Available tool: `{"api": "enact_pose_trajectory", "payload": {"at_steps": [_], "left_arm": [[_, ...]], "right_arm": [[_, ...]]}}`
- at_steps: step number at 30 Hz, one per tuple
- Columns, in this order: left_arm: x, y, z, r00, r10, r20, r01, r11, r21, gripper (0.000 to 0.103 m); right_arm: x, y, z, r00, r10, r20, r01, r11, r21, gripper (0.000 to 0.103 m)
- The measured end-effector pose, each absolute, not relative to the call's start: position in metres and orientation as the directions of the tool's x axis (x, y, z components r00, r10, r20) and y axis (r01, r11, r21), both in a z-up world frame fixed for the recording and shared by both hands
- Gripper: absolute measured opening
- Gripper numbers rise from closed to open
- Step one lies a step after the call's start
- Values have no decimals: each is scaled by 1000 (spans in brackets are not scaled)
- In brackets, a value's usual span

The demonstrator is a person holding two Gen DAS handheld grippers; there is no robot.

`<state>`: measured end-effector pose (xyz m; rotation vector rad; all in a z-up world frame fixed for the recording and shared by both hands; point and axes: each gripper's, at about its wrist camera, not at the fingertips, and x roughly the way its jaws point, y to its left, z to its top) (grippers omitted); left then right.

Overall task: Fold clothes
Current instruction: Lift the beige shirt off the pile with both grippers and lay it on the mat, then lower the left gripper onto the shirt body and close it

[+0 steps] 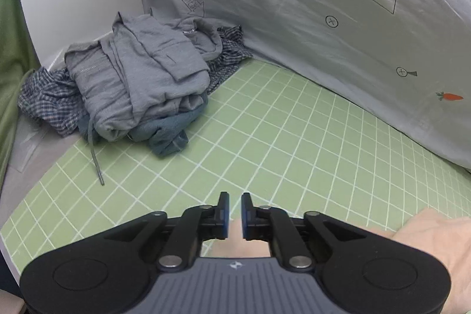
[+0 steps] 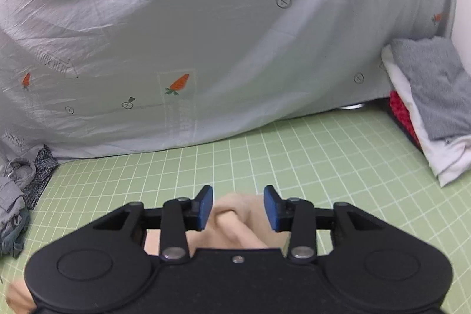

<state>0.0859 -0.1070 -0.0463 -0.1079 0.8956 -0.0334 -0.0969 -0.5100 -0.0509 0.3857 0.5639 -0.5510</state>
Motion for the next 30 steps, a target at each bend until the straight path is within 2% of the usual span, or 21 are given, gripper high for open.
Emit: {"api": "enact_pose_trajectory", "payload": {"at_steps": [2, 4, 5, 8, 15, 22, 27, 30], "left_arm": [[87, -112, -51, 601, -112, -791, 3, 990, -138, 33], [87, -124, -57, 574, -121, -810, 46, 992, -115, 48], [86, -130, -60, 561, -122, -819, 71, 993, -99, 52], [85, -146, -70, 519, -122, -846, 145, 988, -53, 65], [92, -150, -104, 386, -94, -918, 152, 988, -37, 66], [92, -159, -113, 359, -71, -931, 166, 986, -11, 68], [93, -164, -119, 335, -56, -940, 179, 984, 5, 69], [91, -166, -121, 325, -49, -945, 198, 980, 17, 69]], "right_arm": [[-100, -519, -62, 673, -386, -631, 625, 753, 206, 49], [-102, -523, -72, 625, -398, -672, 662, 726, 186, 51], [-104, -523, -77, 611, -397, -685, 671, 718, 182, 53], [-112, -520, -88, 597, -377, -708, 678, 710, 193, 68], [-111, -531, -106, 545, -359, -758, 713, 673, 194, 70], [-120, -547, -117, 481, -374, -793, 736, 663, 133, 70], [-143, -551, -116, 466, -424, -777, 788, 598, 146, 70], [-149, -557, -123, 449, -403, -797, 789, 597, 143, 70]]}}
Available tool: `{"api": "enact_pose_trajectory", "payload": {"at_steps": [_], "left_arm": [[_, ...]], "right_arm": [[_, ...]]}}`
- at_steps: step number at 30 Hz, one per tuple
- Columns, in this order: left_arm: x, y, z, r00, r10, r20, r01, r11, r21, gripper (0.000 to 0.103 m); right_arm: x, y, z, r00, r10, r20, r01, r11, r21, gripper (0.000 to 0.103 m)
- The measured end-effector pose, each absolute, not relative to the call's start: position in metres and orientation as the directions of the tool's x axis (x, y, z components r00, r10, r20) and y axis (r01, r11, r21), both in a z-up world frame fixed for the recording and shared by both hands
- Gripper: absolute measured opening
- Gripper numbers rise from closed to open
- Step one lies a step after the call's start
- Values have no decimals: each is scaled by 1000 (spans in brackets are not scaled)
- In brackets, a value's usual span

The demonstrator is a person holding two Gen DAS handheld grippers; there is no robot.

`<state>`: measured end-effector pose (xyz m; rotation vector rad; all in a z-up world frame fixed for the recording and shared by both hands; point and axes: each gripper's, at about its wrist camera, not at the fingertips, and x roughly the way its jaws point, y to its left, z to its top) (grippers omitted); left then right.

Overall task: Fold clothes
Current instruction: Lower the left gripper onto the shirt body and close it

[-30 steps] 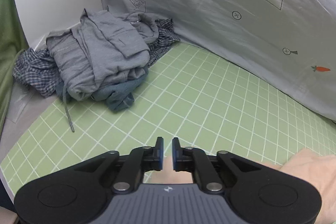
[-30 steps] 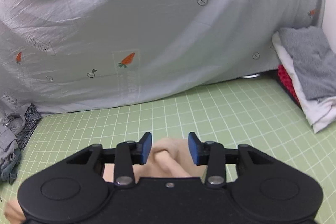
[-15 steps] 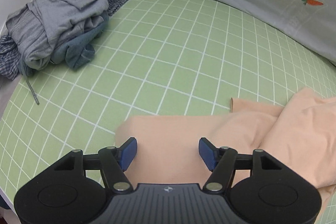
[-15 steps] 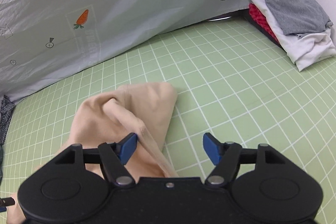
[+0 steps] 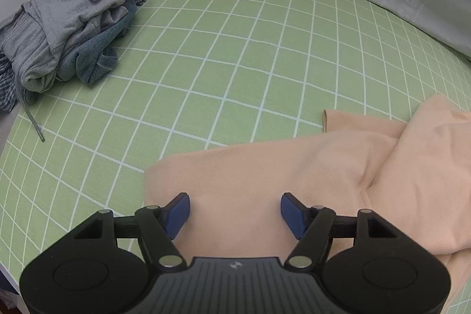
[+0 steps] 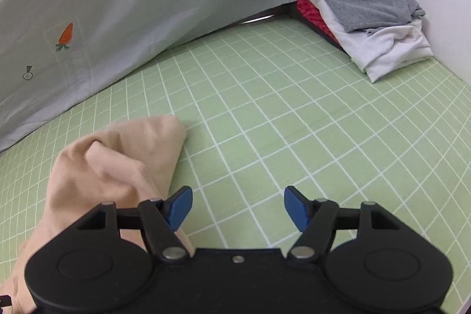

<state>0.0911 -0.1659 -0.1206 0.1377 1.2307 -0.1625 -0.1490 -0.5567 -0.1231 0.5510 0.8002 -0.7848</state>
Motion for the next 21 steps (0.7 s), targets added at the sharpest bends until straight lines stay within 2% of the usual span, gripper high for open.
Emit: {"api": "enact_pose_trajectory", "payload": {"at_steps": [5, 10, 13, 14, 16, 20, 21], "left_arm": [[87, -168, -121, 316, -47, -948, 227, 973, 28, 70], [83, -169, -123, 304, -50, -951, 253, 967, 30, 70], [83, -170, -127, 289, -53, -956, 260, 965, 25, 70], [83, -170, -129, 282, -54, -958, 259, 966, 22, 70], [84, -169, -133, 271, -64, -960, 252, 968, 7, 68], [86, -165, -136, 263, -104, -959, 227, 973, -43, 63], [86, -164, -136, 267, -108, -958, 222, 974, -48, 60]], "right_arm": [[-150, -542, -140, 492, -263, -830, 708, 675, 206, 69], [-143, -531, -145, 521, -210, -827, 672, 698, 247, 68], [-138, -535, -148, 543, -177, -821, 665, 687, 292, 64], [-135, -538, -150, 548, -159, -821, 666, 677, 313, 60], [-131, -541, -154, 557, -131, -820, 664, 663, 345, 56], [-122, -542, -158, 556, -115, -823, 659, 664, 353, 56], [-120, -541, -158, 559, -110, -822, 654, 669, 355, 52]]}}
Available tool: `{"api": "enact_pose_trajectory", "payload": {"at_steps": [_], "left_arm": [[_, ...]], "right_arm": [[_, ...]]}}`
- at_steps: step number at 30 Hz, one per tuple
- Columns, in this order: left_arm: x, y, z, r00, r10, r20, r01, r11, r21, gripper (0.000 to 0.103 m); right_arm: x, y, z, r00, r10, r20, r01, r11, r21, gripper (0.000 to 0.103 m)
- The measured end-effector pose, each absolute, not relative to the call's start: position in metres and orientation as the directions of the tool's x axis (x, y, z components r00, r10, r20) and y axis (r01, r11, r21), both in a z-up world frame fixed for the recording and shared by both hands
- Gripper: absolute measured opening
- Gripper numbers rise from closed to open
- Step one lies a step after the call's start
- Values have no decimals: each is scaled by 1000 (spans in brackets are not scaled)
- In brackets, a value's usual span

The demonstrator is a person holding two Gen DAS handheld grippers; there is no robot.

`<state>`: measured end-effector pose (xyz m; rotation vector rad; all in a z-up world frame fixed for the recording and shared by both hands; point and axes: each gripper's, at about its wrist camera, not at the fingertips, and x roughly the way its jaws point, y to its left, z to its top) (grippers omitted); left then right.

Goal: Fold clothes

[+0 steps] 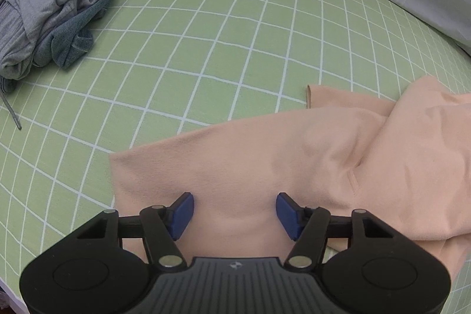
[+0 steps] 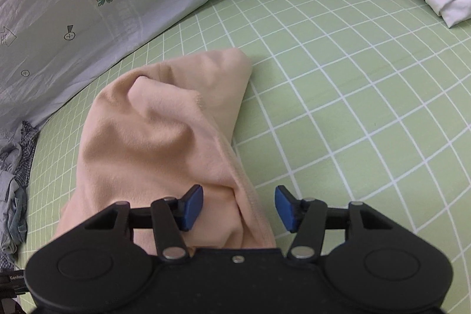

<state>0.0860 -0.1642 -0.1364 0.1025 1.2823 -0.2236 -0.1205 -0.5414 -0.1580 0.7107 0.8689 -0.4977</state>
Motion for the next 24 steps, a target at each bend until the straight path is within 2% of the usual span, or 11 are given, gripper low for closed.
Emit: {"api": "enact_pose_trajectory", "payload": {"at_steps": [1, 2, 3, 4, 5, 6, 10, 14, 20, 22, 24], "left_arm": [[86, -164, -136, 276, -112, -955, 220, 974, -50, 52], [86, -165, -135, 287, -116, -951, 218, 975, -53, 47], [87, -165, -134, 295, -124, -948, 214, 975, -61, 34], [88, -165, -134, 301, -132, -945, 210, 975, -69, 23], [90, -163, -134, 308, -138, -941, 198, 977, -78, 19], [91, -161, -134, 315, -144, -938, 187, 979, -87, 14], [107, -149, -135, 341, -169, -925, 125, 983, -133, 10], [140, -142, -129, 402, -126, -907, 113, 990, -88, 8], [187, -135, -106, 526, -28, -850, 34, 999, -11, 5], [191, -138, -103, 527, -17, -850, 30, 1000, -1, 10], [191, -140, -100, 527, -16, -850, 29, 1000, -1, 12]], "right_arm": [[-119, -541, -158, 565, -101, -819, 646, 672, 363, 47], [-117, -541, -158, 573, -90, -815, 637, 674, 374, 37], [-115, -541, -158, 578, -81, -812, 631, 676, 382, 25], [-113, -540, -158, 579, -80, -812, 626, 682, 379, 18], [-111, -538, -157, 578, -90, -811, 620, 695, 365, 7], [-109, -537, -154, 579, -107, -808, 614, 709, 346, 4], [-109, -538, -135, 612, -183, -769, 611, 727, 313, 3], [-111, -547, -105, 661, -229, -715, 604, 728, 325, 3], [-100, -526, -62, 775, -120, -620, 439, 808, 393, 3], [-83, -513, -63, 745, -57, -665, 384, 851, 357, 4], [-67, -501, -75, 675, -67, -735, 386, 881, 274, 16]]}}
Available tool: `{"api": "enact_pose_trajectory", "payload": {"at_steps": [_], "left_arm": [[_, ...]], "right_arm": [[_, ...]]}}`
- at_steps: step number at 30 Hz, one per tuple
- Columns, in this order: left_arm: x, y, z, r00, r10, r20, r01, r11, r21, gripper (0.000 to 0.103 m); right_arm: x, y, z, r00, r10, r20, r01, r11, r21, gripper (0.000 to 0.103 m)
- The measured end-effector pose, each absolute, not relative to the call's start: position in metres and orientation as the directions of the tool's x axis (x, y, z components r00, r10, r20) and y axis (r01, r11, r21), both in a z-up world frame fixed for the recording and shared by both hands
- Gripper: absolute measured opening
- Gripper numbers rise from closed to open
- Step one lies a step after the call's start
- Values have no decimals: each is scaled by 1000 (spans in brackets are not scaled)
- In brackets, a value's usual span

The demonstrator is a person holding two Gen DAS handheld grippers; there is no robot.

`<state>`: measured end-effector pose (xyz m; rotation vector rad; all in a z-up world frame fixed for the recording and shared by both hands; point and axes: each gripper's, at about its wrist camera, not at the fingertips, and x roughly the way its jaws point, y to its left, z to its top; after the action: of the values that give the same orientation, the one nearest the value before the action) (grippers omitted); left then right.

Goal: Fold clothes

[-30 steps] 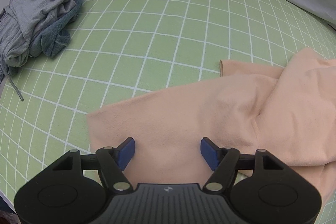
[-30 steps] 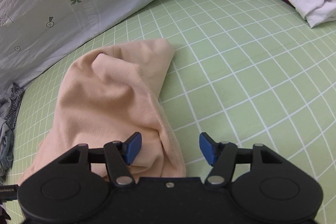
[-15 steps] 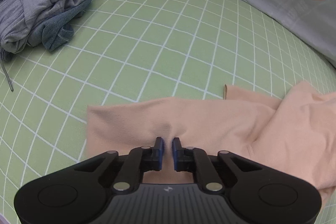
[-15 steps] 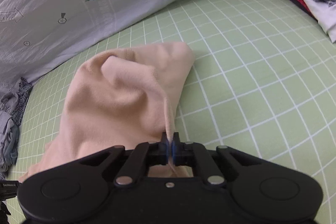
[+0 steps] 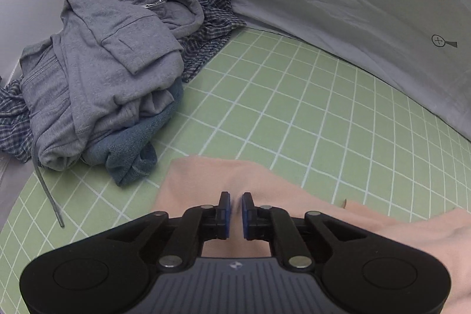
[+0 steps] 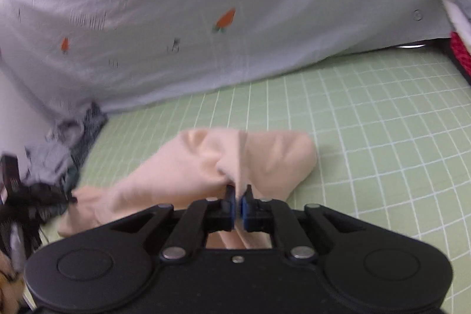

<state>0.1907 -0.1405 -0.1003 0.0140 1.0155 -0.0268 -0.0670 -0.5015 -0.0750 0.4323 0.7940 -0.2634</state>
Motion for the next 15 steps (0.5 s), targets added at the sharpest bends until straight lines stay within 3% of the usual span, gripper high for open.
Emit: {"api": "enact_pose_trajectory", "payload": {"at_steps": [1, 3, 8, 10, 15], "left_arm": [[187, -143, -98, 523, -32, -851, 41, 999, -12, 21], [170, -147, -93, 527, -63, -847, 64, 997, -35, 35], [130, -157, -89, 519, -92, -850, 96, 994, -48, 54], [121, -161, -92, 507, -87, -858, 112, 993, -35, 61], [112, -173, -100, 470, -65, -880, 135, 991, -1, 66]], "right_arm": [[-63, -497, -80, 646, -86, -758, 400, 884, 241, 18], [-67, -499, -83, 649, -92, -755, 441, 855, 274, 36], [-96, -530, -72, 725, -155, -671, 536, 739, 408, 54], [-107, -542, -76, 716, -213, -664, 591, 692, 415, 57], [-98, -568, -104, 577, -294, -762, 689, 676, 261, 57]]}}
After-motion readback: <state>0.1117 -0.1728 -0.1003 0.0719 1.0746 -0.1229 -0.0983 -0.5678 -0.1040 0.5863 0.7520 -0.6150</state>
